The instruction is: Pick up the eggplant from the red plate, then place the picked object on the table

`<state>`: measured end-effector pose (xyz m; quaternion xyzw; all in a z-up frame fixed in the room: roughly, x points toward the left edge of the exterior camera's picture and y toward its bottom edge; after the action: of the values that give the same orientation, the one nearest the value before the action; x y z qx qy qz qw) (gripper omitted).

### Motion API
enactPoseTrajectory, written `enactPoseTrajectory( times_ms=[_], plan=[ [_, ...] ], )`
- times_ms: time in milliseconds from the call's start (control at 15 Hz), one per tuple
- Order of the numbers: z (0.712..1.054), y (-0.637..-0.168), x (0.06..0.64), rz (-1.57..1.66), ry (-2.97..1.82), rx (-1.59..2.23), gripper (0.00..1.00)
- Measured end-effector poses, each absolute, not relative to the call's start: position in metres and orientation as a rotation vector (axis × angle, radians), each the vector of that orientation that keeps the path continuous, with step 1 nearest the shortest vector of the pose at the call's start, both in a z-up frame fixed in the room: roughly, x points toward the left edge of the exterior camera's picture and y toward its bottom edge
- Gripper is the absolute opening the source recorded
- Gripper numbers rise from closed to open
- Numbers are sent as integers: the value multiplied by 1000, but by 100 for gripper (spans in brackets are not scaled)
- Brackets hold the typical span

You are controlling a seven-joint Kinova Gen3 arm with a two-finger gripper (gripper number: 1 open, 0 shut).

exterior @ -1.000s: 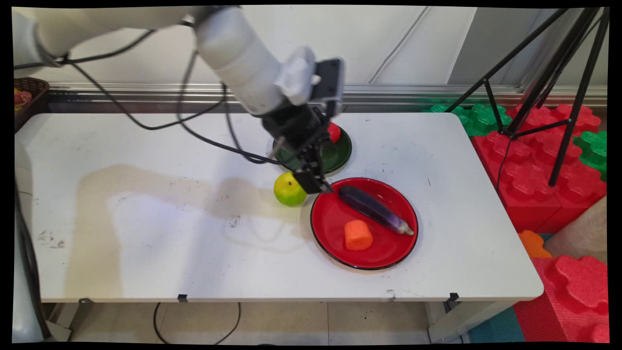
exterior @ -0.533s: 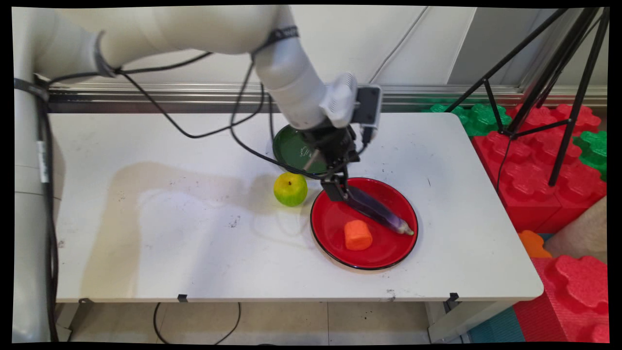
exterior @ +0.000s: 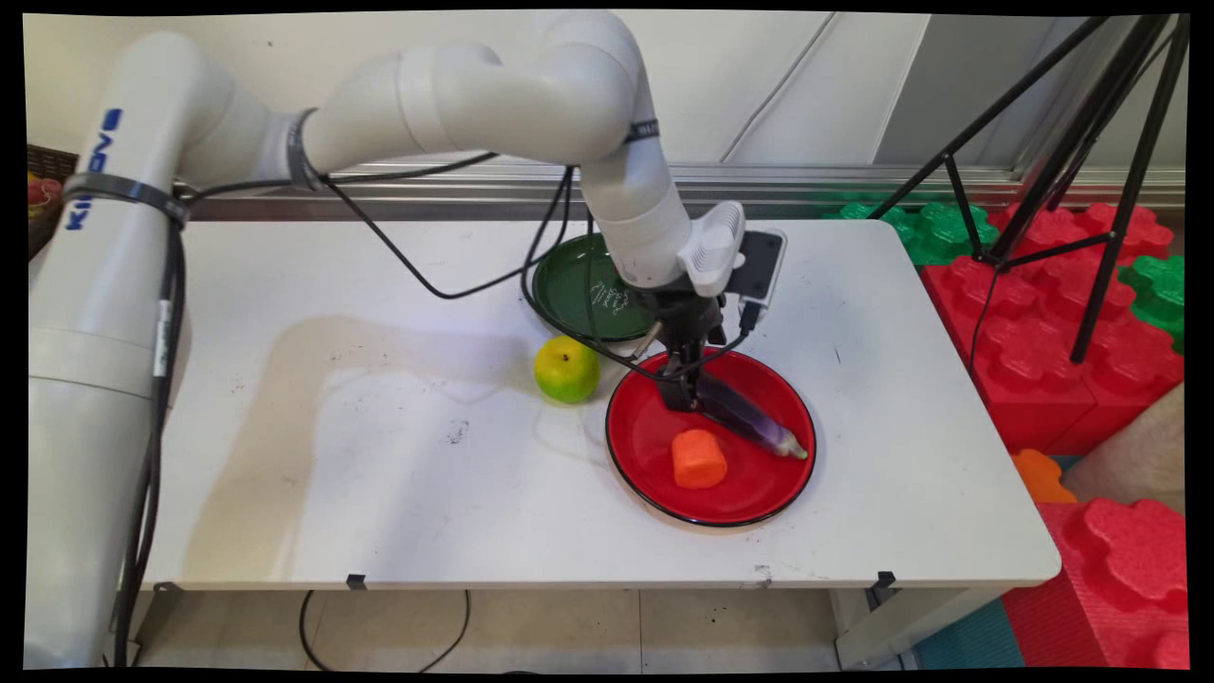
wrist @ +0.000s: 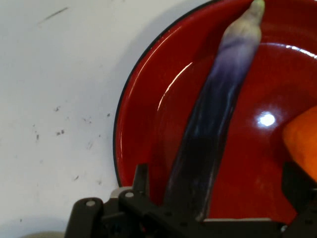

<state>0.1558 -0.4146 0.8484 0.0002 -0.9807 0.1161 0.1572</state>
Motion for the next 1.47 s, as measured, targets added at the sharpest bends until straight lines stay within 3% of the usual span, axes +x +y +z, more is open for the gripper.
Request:
enactPoseTrajectory(
  times_ms=[933, 1000, 1467],
  plan=[
    [805, -446, 140, 278, -2858, -130, 100],
    [804, -446, 140, 275, -2859, -136, 0],
    [805, -448, 141, 249, -2853, -195, 0]
  ],
)
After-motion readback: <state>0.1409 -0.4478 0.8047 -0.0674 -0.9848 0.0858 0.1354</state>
